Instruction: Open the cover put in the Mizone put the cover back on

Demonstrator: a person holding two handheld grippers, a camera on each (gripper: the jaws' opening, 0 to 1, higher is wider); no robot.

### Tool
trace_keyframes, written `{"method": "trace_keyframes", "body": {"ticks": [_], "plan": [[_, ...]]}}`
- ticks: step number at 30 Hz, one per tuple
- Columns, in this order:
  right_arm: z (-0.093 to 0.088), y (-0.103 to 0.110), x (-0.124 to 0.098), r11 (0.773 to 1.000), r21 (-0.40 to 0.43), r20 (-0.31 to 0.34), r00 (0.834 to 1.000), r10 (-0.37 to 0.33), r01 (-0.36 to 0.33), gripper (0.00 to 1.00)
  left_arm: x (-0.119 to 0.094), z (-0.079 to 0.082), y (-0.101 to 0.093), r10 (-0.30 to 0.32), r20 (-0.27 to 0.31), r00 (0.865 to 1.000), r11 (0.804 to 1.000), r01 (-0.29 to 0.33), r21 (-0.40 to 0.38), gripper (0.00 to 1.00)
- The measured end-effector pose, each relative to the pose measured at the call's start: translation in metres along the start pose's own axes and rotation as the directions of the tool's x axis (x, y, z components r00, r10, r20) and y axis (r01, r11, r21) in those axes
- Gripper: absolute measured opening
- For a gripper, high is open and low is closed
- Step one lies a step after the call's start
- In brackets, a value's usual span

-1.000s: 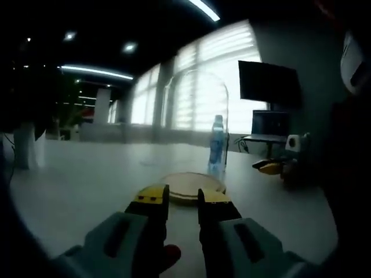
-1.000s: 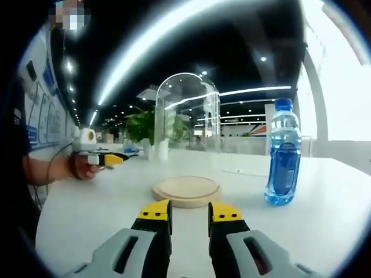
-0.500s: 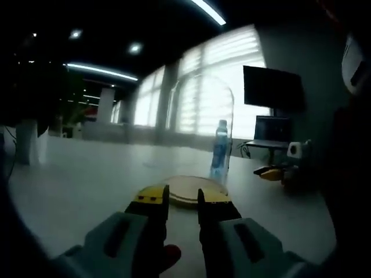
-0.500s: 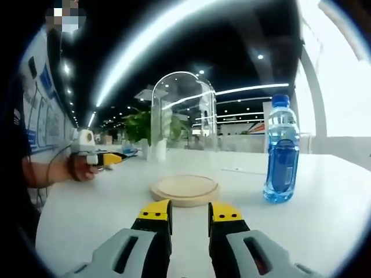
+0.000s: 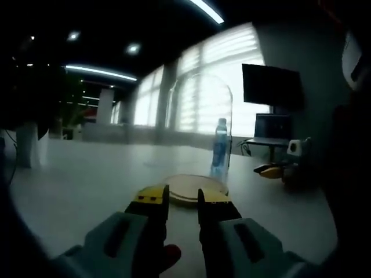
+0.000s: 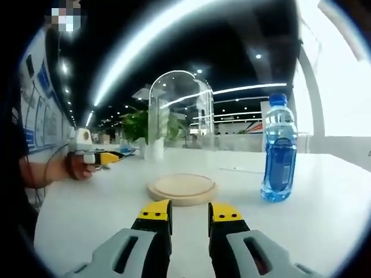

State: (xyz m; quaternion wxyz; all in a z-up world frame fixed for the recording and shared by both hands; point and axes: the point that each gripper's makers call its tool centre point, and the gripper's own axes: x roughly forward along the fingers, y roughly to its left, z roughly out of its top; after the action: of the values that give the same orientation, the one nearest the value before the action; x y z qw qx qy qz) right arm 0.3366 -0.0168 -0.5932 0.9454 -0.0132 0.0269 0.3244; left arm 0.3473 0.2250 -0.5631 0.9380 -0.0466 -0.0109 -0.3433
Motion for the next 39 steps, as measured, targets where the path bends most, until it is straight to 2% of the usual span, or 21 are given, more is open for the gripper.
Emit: {"method": "trace_keyframes", "body": {"ticks": [4, 10, 15, 22, 30, 39], "plan": [[-0.001, 0.006, 0.000, 0.999, -0.047, -0.011, 1.000, 0.012, -0.012, 0.18, 0.001, -0.001, -0.003, -0.010, -0.003, 1.000, 1.000, 0.010, 0.005, 0.15], [-0.003, 0.007, 0.001, 0.998, -0.069, -0.021, 1.000, 0.013, -0.015, 0.18, 0.003, -0.004, 0.000, -0.005, -0.016, 1.000, 1.000, 0.005, -0.008, 0.15], [-0.003, 0.003, 0.000, 0.999, -0.048, -0.020, 1.000, 0.000, -0.001, 0.18, 0.001, 0.000, 0.006, 0.004, 0.005, 1.000, 0.999, -0.004, -0.038, 0.15], [-0.003, -0.002, 0.000, 1.000, -0.009, -0.012, 1.000, -0.018, 0.018, 0.17, 0.001, -0.008, 0.007, 0.008, -0.023, 1.000, 0.999, -0.009, -0.038, 0.15], [-0.001, -0.006, -0.001, 0.998, 0.058, 0.011, 1.000, -0.014, 0.014, 0.17, 0.001, -0.011, 0.012, 0.009, -0.023, 1.000, 0.997, -0.011, -0.073, 0.15], [-0.001, -0.001, -0.001, 1.000, 0.028, 0.005, 1.000, -0.008, 0.008, 0.16, 0.002, -0.011, 0.009, 0.002, -0.034, 0.999, 0.999, -0.003, -0.042, 0.15]]}}
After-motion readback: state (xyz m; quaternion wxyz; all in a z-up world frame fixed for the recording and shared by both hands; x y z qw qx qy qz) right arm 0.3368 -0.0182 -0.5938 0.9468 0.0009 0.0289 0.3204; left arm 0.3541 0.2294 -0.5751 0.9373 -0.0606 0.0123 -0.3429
